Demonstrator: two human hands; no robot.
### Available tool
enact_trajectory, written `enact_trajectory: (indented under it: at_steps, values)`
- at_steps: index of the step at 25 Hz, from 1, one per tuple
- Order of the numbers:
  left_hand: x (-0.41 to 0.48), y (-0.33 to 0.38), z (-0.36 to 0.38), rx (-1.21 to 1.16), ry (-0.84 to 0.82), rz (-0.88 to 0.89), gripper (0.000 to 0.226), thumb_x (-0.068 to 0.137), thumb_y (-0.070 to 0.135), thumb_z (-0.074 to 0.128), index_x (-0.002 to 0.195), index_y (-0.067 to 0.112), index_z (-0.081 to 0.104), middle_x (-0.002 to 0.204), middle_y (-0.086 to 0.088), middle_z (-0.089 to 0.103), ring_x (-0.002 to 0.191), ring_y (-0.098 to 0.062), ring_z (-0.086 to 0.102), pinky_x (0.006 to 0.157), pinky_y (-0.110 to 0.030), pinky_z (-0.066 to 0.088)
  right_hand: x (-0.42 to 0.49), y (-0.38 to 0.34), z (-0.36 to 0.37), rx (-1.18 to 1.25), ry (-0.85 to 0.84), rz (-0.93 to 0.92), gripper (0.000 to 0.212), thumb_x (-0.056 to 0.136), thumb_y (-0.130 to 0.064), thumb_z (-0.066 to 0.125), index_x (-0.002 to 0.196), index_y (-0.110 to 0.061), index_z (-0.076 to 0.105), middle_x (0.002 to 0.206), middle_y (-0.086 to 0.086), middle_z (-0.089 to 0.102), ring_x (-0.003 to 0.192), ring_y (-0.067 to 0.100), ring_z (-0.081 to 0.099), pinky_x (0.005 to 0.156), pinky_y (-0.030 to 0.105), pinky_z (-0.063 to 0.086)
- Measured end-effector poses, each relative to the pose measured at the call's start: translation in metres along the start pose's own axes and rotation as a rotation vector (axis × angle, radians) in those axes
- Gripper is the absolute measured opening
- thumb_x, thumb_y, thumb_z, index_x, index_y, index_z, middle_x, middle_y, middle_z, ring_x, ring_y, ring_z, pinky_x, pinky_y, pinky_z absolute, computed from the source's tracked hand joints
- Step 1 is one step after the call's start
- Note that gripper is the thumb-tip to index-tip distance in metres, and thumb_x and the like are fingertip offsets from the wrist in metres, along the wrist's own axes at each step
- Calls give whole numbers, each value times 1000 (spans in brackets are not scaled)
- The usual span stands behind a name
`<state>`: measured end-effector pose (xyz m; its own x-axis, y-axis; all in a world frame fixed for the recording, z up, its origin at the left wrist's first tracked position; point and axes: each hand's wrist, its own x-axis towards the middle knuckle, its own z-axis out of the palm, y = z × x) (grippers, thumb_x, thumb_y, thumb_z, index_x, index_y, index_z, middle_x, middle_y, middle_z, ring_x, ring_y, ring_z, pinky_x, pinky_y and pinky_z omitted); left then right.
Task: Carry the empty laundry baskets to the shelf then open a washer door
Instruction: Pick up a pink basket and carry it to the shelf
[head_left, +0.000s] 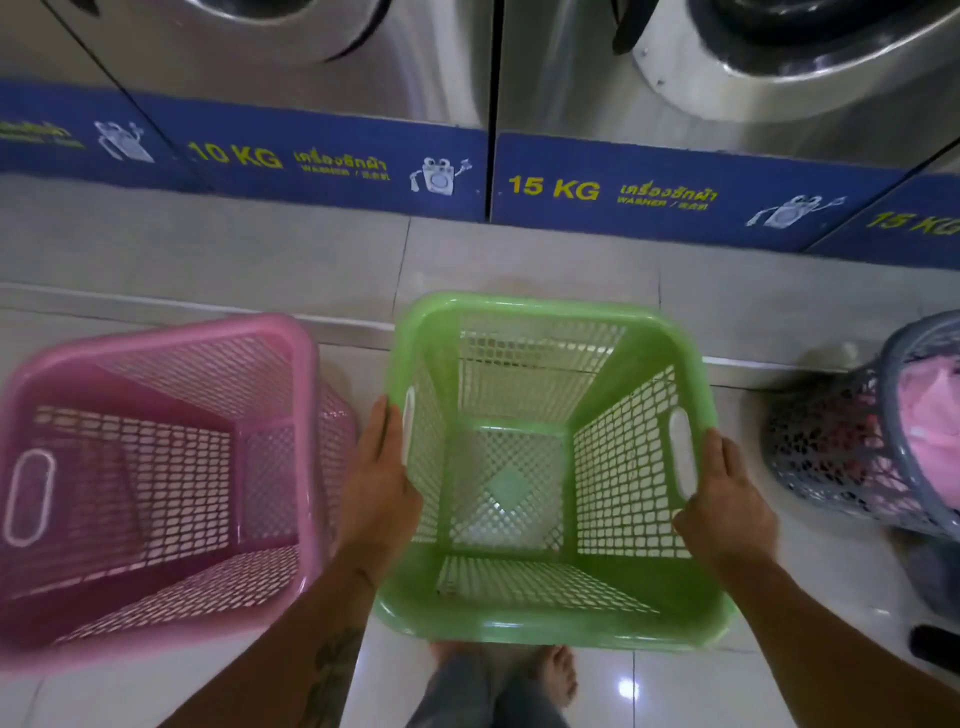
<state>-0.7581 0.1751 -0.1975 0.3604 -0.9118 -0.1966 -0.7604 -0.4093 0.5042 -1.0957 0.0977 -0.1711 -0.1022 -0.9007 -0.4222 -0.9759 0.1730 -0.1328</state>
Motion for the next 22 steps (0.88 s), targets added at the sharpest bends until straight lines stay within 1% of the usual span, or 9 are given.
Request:
enact_trajectory:
  at_steps: [2, 5, 8, 12, 14, 16, 19, 20, 22]
  values:
    - [-6, -15, 21, 4, -1, 1, 82, 80, -8, 45, 153, 14, 15, 163, 4, 4, 148, -23, 12, 116, -37, 21, 3, 3, 25, -8, 4, -8, 97, 66, -4, 71, 146, -19, 18, 146, 6, 34, 99, 40, 61, 77, 57, 56]
    - [-14, -34, 46, -11, 11, 4, 82, 79, -8, 45, 153, 14, 16, 163, 3, 6, 147, -23, 15, 114, -46, 32, 7, 10, 51, -2, 27, 21, 101, 66, -3, 72, 148, -18, 16, 152, 9, 30, 108, 46, 58, 86, 58, 53]
    - [-31, -43, 57, -40, -21, 40, 84, 81, -6, 45, 154, 15, 9, 163, 5, -3, 148, -23, 11, 111, -47, 38, 3, 22, 61, 20, 21, -6, 103, 65, 0, 69, 149, -19, 14, 155, 7, 26, 113, 47, 55, 88, 58, 51]
    - [-43, -33, 36, 25, -193, -34, 94, 78, -3, 53, 154, 19, 4, 162, 9, -8, 145, -29, 17, 106, -44, 43, -8, 28, 39, 76, -186, -26, 95, 68, -6, 62, 151, -14, 16, 157, 10, 24, 123, 42, 51, 96, 54, 50]
    - [-41, -16, 11, 73, -277, -123, 90, 75, -4, 54, 153, 17, 14, 163, 5, 3, 140, -32, 30, 105, -43, 44, -17, 19, 15, 42, -285, -24, 87, 73, -12, 61, 150, -8, 19, 154, 13, 28, 127, 40, 49, 98, 51, 49]
    - [-44, 11, -25, 50, -304, -190, 77, 73, -4, 51, 146, 10, 31, 159, -5, 23, 132, -34, 42, 101, -41, 47, -37, 3, -16, 39, -290, -63, 82, 78, -16, 60, 150, -5, 21, 152, 14, 31, 129, 37, 47, 101, 45, 47]
    - [-73, 57, -101, -33, -177, -147, 51, 76, -3, 49, 127, 3, 45, 136, -20, 49, 118, -40, 52, 94, -48, 48, -85, -32, -75, 65, -238, -216, 77, 85, -19, 57, 151, -4, 22, 155, 13, 30, 136, 33, 42, 109, 40, 41]
    - [-87, 70, -127, -79, -131, -111, 44, 79, -2, 48, 123, 3, 47, 129, -22, 54, 114, -41, 54, 92, -51, 48, -101, -45, -94, 70, -224, -259, 75, 86, -19, 57, 150, -4, 23, 156, 13, 29, 137, 33, 40, 110, 40, 39]
    - [-120, 83, -186, -147, -43, -45, 39, 83, 3, 49, 122, 9, 51, 125, -18, 58, 111, -38, 58, 91, -52, 49, -133, -76, -133, 77, -198, -352, 67, 84, -18, 57, 145, -5, 32, 150, 14, 38, 133, 32, 44, 108, 38, 41]
